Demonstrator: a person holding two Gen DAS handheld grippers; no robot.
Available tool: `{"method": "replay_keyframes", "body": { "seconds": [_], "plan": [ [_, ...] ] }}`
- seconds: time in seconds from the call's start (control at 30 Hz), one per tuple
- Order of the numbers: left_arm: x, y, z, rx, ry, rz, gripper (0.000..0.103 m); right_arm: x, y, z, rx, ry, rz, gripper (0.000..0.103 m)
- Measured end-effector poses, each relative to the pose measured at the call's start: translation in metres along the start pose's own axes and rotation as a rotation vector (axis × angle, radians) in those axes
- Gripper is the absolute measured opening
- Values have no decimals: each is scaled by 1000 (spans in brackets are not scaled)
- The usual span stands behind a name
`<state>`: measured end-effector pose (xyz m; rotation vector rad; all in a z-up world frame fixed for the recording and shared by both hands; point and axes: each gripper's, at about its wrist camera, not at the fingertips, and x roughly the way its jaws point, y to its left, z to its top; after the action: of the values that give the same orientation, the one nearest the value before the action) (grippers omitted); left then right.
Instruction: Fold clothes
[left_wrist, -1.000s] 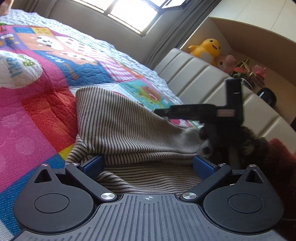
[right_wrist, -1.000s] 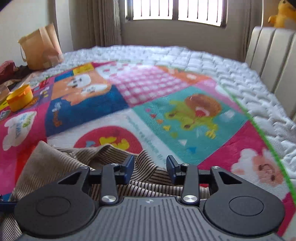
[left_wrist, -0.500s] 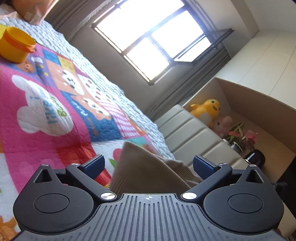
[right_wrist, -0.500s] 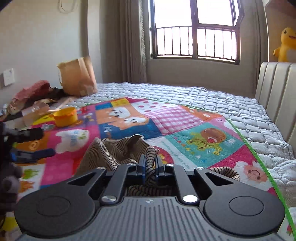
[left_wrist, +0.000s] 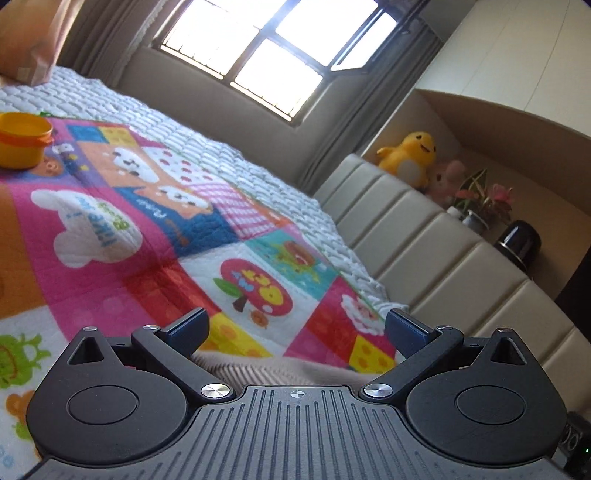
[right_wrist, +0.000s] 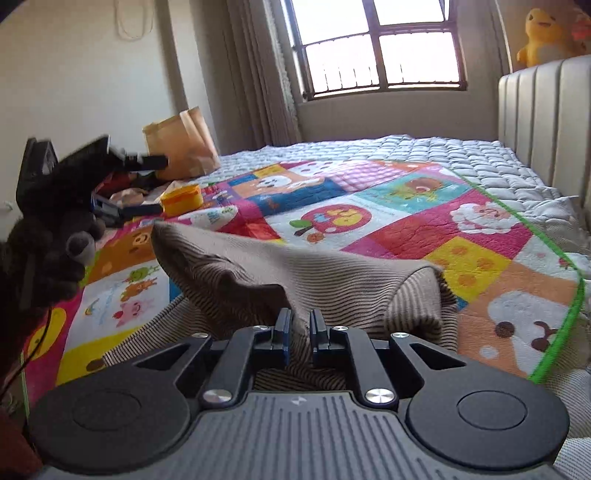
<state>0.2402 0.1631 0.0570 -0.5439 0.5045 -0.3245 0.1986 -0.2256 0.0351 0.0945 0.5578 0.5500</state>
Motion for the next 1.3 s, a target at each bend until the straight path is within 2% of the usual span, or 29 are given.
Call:
{"method": "replay_keyframes", "body": {
  "seconds": [0.03,0.1,0.2,0.23,0.27,0.3,0.33,0.37,0.4,0.43,0.47,0.5,0.6,0.7,0.77,0.83,0.9,0.93,0.97,1.03,1.17,1.2,1.23,1.27,1.3],
  "plan": [
    [1,1,-6,0,31,-2,103,-10,-5,2,26,-20,-13,26],
    [8,2,-17,9,99,-5,103,-23,-22,4,113,-47,-56,60],
    [25,0,-27,5,180,-12,103,-22,-54,4,260,-48,-107,64],
    [32,0,-29,-9,199,-11,103,-16,-63,3,302,-45,-120,67],
    [39,1,-29,-32,217,-5,103,-8,-71,1,340,-40,-133,75],
    [47,3,-30,-59,234,-1,103,2,-78,-2,368,-33,-141,76],
    [54,5,-31,-84,249,-1,103,14,-81,-3,385,-20,-133,76],
    [60,8,-32,-104,259,0,103,27,-81,-4,398,-5,-115,70],
    [64,10,-32,-119,264,3,102,40,-81,-5,411,11,-98,40],
    [65,12,-31,-125,263,6,99,49,-77,-5,415,29,-74,24],
    [64,14,-30,-123,258,11,96,52,-67,-1,397,29,-65,19],
    [63,16,-29,-121,253,15,89,49,-57,5,368,8,-53,17],
    [53,24,-25,-95,229,48,86,25,-33,19,331,-58,8,17],
    [43,39,-27,-47,235,130,86,13,-28,6,356,-11,-1,17],
    [37,51,-32,-49,254,152,86,17,-28,-15,343,68,-73,19],
    [30,59,-35,-71,261,138,87,20,-33,-33,341,103,-139,27],
    [24,64,-37,-91,263,107,89,15,-44,-43,446,73,-99,39],
    [22,62,-36,-99,257,70,95,12,-51,-47,511,51,-65,43],
    [19,59,-35,-107,251,32,97,10,-55,-49,552,30,-43,51],
    [19,54,-35,-115,247,-19,98,17,-53,-48,549,25,-37,59],
    [43,48,-45,-118,288,40,96,41,-42,-49,503,46,-31,63],
    [48,48,-47,-125,291,55,92,48,-38,-49,490,49,-29,63],
    [51,49,-48,-134,286,67,83,53,-35,-46,469,51,-33,58],
    [54,49,-47,-140,281,73,76,58,-33,-42,443,53,-40,38],
    [54,48,-45,-145,278,75,61,59,-32,-36,422,50,-35,24]
  ]
}}
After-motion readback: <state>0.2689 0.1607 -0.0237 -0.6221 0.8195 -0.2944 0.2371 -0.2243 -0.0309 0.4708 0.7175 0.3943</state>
